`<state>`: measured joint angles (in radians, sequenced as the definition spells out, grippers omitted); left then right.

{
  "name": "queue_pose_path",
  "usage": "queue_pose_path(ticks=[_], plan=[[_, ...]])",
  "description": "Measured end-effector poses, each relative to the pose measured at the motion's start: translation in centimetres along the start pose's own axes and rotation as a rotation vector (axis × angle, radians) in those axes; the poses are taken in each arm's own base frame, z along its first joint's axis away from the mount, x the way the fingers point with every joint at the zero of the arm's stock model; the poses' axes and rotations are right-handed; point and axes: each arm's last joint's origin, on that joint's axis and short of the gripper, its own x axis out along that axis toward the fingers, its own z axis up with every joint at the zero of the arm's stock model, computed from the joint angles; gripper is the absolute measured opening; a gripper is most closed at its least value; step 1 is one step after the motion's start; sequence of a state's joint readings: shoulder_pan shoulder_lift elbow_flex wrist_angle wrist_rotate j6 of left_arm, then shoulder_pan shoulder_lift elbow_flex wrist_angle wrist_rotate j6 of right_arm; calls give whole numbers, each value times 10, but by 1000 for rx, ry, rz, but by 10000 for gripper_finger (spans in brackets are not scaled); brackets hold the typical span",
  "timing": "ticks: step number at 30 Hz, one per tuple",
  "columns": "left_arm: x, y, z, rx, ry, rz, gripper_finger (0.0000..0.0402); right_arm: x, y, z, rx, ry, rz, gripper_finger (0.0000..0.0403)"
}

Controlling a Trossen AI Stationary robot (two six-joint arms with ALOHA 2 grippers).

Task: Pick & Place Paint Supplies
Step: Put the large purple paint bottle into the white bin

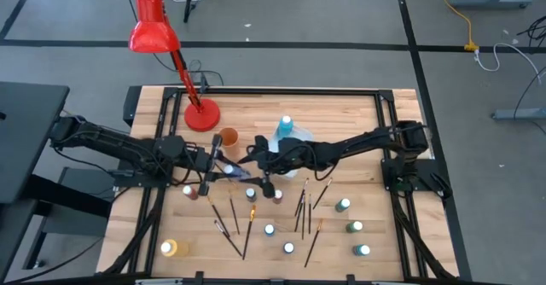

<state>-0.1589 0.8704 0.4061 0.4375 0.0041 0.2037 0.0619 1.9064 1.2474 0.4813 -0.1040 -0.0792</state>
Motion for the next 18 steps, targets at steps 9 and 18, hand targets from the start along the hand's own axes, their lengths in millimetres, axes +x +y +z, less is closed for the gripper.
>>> queue_pose_path(ticks=[9,18], plan=[[0,1,0,12,5,31,121,19,-4,-2,-11,-8,-13,286],[0,1,0,10,6,38,121,19,-6,-1,-15,-11,-44,231]])
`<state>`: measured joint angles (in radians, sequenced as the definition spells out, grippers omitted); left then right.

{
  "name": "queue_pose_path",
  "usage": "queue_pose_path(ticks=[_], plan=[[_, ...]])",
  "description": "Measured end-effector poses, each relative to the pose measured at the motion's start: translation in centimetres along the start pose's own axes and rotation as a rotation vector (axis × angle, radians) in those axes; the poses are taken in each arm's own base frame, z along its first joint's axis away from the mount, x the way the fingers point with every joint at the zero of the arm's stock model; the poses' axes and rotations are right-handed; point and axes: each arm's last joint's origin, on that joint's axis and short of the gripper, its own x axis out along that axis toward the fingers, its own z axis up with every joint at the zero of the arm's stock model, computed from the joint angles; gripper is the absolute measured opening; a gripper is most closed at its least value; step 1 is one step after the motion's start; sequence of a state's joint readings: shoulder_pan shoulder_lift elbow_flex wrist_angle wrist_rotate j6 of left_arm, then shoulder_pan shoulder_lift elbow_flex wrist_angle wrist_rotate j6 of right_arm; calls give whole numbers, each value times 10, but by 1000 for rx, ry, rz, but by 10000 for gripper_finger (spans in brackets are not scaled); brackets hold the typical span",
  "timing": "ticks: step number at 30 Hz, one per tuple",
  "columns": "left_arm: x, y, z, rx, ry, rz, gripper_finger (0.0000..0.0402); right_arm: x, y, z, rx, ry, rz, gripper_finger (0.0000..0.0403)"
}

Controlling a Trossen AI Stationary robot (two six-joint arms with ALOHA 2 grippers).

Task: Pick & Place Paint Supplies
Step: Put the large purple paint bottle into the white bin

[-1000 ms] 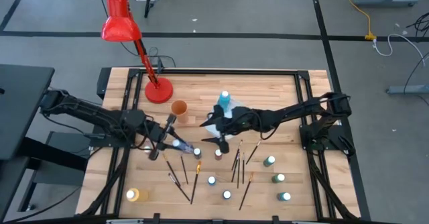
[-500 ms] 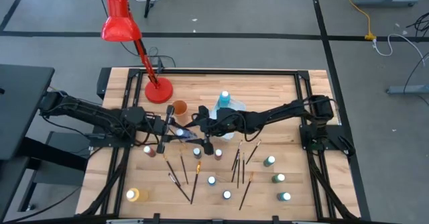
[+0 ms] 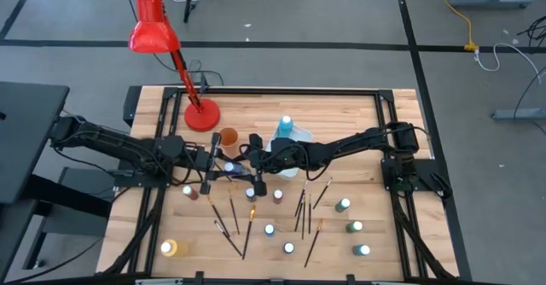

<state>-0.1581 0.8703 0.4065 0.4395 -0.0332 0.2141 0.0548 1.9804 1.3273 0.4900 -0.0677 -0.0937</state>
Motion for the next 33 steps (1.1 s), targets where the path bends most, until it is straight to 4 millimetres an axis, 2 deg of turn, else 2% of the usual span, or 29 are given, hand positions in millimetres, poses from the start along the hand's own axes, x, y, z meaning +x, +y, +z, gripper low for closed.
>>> queue_pose_path(ticks=[5,11,18,26,33], plan=[[0,0,0,0,0,1,129,0,0,0,0,-1,1,199],[0,1,1,1,-3,18,145,0,0,-3,6,30,0,198],[0,4,0,14,30,128,169,-6,-1,-1,13,105,-48,198],[-1,1,11,6,-88,102,178,-37,7,17,19,308,-81,198],[-1,1,13,23,-101,111,177,-70,22,49,-55,341,-197,198]])
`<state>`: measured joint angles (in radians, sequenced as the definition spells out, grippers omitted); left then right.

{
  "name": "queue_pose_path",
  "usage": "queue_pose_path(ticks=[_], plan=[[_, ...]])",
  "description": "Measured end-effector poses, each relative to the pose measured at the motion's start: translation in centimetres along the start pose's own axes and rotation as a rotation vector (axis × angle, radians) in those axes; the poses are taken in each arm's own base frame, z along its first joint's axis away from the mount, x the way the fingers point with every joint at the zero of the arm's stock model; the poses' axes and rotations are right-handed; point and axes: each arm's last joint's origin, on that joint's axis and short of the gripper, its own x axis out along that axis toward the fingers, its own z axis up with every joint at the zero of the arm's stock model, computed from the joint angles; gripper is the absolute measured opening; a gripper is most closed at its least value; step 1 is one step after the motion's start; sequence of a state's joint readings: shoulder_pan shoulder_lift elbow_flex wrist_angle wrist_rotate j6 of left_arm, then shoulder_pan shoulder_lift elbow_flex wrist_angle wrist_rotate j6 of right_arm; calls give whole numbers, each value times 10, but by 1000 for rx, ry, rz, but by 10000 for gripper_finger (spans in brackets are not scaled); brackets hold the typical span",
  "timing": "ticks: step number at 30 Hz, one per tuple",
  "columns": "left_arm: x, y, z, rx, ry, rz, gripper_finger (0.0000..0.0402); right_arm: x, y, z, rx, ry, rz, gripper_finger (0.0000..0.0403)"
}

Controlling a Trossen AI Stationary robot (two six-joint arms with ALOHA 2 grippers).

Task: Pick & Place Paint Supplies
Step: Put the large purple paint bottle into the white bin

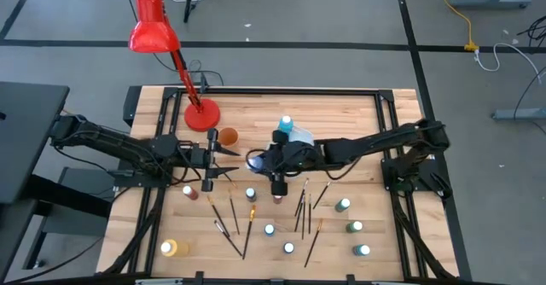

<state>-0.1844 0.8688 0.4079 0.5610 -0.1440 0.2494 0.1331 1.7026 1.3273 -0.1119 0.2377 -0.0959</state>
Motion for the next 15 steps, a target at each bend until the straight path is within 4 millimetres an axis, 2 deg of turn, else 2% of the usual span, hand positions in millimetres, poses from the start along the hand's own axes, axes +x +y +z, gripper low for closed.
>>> queue_pose_path(ticks=[5,10,15], plan=[[0,-1,0,-2,-4,-20,174,-34,4,7,-27,50,-105,198],[0,-1,0,-1,-8,-40,176,-63,8,0,-54,66,-229,198],[0,-1,0,1,-8,-40,176,-92,3,-10,-9,6,-293,198]])
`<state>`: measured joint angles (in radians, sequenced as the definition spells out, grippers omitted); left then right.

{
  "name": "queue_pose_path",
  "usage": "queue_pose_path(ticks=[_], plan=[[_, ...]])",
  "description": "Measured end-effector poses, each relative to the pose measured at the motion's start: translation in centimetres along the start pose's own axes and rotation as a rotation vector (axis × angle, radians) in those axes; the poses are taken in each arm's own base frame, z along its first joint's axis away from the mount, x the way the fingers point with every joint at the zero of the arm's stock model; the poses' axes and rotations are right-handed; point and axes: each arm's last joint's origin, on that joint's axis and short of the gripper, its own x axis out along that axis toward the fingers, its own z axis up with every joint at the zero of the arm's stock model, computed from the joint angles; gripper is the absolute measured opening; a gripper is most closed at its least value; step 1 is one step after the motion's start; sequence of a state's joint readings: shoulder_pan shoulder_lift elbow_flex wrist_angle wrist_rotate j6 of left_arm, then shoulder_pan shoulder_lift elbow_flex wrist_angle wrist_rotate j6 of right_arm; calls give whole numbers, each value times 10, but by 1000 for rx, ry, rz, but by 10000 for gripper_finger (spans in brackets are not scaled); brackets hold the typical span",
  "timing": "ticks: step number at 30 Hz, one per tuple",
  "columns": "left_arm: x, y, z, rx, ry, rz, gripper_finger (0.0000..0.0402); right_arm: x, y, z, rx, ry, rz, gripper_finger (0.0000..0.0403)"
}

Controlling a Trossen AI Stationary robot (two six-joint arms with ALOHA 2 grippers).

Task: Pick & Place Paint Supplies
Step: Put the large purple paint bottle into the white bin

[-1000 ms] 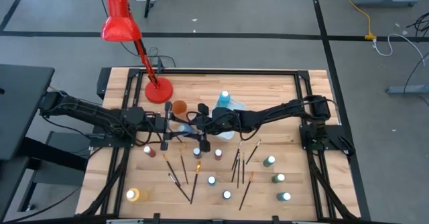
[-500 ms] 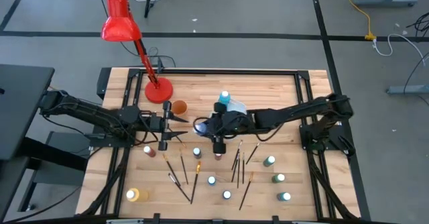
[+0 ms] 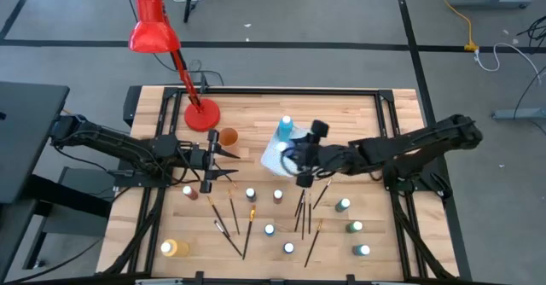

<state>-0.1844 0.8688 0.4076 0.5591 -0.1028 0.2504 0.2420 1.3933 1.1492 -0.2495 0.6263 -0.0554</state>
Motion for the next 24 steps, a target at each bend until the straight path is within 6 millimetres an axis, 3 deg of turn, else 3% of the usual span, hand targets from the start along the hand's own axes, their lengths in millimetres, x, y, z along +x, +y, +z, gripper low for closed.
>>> queue_pose_path(ticks=[7,12,17,24], plan=[[0,0,0,0,-4,-1,176,-10,-14,-46,146,-156,-26,205],[0,0,2,1,-22,4,176,2,-23,-99,275,-336,-112,207],[0,0,2,35,-25,5,176,14,-34,-151,388,-405,-171,207],[0,1,3,72,-36,11,176,36,-37,-171,408,-443,-111,208]])
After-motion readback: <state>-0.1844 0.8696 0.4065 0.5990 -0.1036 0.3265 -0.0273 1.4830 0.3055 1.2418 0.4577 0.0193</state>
